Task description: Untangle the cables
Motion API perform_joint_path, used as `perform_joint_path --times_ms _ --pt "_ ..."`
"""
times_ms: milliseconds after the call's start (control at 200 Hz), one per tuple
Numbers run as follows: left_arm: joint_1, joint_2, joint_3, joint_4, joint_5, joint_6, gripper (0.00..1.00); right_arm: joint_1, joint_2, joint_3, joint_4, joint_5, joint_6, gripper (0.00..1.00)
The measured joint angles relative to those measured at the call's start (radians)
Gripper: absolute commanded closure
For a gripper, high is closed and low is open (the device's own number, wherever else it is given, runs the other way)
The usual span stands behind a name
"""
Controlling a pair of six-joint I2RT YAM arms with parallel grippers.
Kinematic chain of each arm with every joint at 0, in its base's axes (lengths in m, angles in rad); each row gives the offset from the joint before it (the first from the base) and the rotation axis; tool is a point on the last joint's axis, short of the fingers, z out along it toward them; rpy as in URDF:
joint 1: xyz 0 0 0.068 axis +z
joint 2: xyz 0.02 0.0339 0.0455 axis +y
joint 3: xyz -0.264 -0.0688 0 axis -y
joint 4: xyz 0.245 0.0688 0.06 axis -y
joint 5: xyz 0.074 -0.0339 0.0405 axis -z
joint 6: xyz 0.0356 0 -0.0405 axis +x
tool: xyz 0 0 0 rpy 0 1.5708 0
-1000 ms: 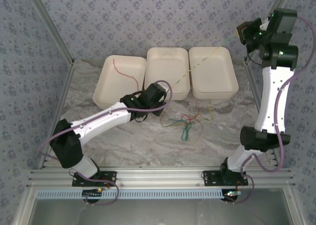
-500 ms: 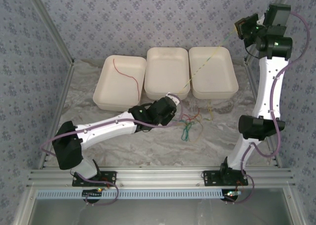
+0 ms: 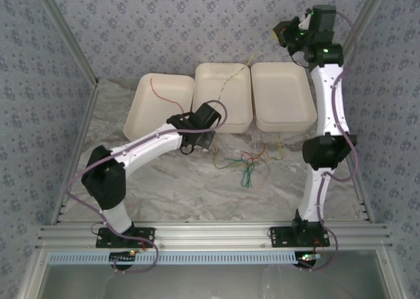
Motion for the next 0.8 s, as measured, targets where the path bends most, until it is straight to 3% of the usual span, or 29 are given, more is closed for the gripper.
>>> perform_joint_path --times_ms 250,710,754,799 --pt "0.064 0.167 0.186 -0.094 0.12 -0.085 1.0 0.097 0.147 -0.006 0.066 0.049 -0.034 1.0" --pt "0.177 0.471 0.591 -0.221 0.254 -0.147 1.0 0.129 0.387 -0.005 0.084 0.148 0.025 1.0" --pt "0.192 0.499 0.635 -0.24 0.268 -0.152 1.0 0.134 0.407 -0.003 0.091 0.147 0.046 0.93" --pt "0.204 0.527 0.679 -0.259 0.285 -0.154 1.0 0.138 0.436 0.018 0.09 0.146 0.071 0.8"
